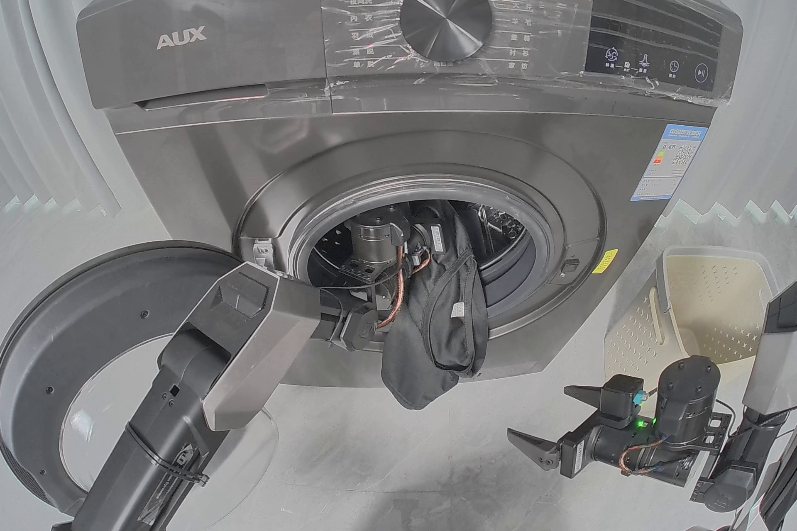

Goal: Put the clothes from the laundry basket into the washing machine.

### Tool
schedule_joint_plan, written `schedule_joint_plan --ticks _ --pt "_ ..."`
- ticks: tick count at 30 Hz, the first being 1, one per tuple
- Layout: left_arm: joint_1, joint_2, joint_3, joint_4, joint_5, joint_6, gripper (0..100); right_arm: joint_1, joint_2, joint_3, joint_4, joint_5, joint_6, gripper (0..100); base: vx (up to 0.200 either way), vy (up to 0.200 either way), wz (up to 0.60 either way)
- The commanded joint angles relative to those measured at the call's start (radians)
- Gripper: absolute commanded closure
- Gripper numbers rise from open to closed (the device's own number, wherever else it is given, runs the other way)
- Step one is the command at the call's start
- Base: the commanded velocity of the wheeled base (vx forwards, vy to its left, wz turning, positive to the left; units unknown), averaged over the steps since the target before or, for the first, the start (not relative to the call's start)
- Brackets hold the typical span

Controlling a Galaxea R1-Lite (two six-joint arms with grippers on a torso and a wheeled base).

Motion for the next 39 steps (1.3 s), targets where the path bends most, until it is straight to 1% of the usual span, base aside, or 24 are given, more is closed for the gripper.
schedule_joint_plan --ticks 1,5,7,8,9,10,11,12,13,16,18,20,21,22,26,28,32,35,36,38,39 --pt "0.009 0.013 -0.012 -0.006 0.007 -0.001 100 0.001 0.009 0.016 -0.001 0.000 0.000 0 0.000 0.000 0.00" --pt "0.012 0.010 -0.012 -0.008 0.016 -0.002 100 0.002 0.020 0.016 -0.001 0.000 0.000 0 0.000 0.000 0.00" --pt "0.011 0.010 -0.012 -0.008 0.016 -0.009 100 0.002 0.020 0.016 -0.001 0.000 0.000 0 0.000 0.000 0.00" --pt "0.011 0.008 -0.012 -0.006 0.016 -0.016 100 0.001 0.020 0.016 -0.001 0.000 0.000 0 0.000 0.000 0.00" --pt "0.011 0.008 -0.012 -0.005 0.016 -0.018 0 0.001 0.020 0.016 -0.001 0.002 0.002 0 0.000 0.000 0.00" --pt "0.003 0.000 -0.012 0.006 0.018 -0.039 0 0.001 0.020 0.016 -0.001 0.002 0.002 0 0.000 0.000 0.00" --pt "0.000 -0.010 -0.012 0.011 0.018 -0.053 0 0.001 0.020 0.016 -0.001 0.002 0.002 0 0.000 0.000 0.00" --pt "0.000 -0.010 -0.012 0.011 0.018 -0.053 0 0.001 0.020 0.016 -0.001 0.002 0.002 0 0.000 0.000 0.00" --pt "0.000 -0.056 0.046 0.051 0.018 -0.058 0 0.001 0.020 0.016 -0.001 0.002 0.002 0 0.000 0.000 0.00" --pt "-0.005 -0.118 0.146 0.103 0.016 -0.056 0 0.001 0.018 0.016 -0.001 0.002 0.002 0 0.000 0.000 0.00" --pt "-0.008 -0.179 0.255 0.169 0.015 -0.053 0 0.001 0.016 0.016 -0.001 0.002 0.002 0 0.000 0.000 0.00" --pt "-0.019 -0.231 0.342 0.213 -0.001 -0.052 0 0.001 0.015 0.016 -0.001 0.002 0.002 0 0.000 0.000 0.00" --pt "-0.019 -0.231 0.342 0.213 -0.001 -0.052 0 0.001 0.015 0.016 -0.001 0.002 0.002 0 0.000 0.000 0.00" --pt "-0.029 -0.282 0.424 0.258 -0.031 -0.052 0 0.001 0.012 0.016 -0.001 0.002 0.002 0 0.000 0.000 0.00" --pt "-0.040 -0.282 0.459 0.261 -0.059 -0.050 0 0.002 0.010 0.016 -0.001 0.002 0.002 0 0.000 0.000 0.00" --pt "-0.042 -0.277 0.462 0.265 -0.063 -0.044 0 0.002 0.010 0.016 -0.001 0.002 0.002 0 0.000 0.000 0.00" --pt "-0.048 -0.271 0.476 0.273 -0.096 -0.042 0 0.002 0.010 0.016 -0.001 0.003 0.002 0 0.000 0.000 0.00" --pt "-0.049 -0.245 0.471 0.270 -0.105 -0.041 0 0.002 0.012 0.016 -0.001 0.003 0.002 0 0.000 0.000 0.00" --pt "-0.049 -0.237 0.470 0.268 -0.105 -0.039 100 0.002 0.012 0.016 -0.001 0.003 0.000 0 0.000 0.000 0.00" --pt "-0.046 -0.222 0.467 0.264 -0.105 -0.027 100 0.002 0.012 0.015 -0.001 0.003 0.002 0 0.000 0.000 0.00" --pt "-0.045 -0.201 0.450 0.255 -0.099 -0.009 100 0.004 0.012 0.016 -0.001 0.003 0.000 0 0.000 0.000 0.00"
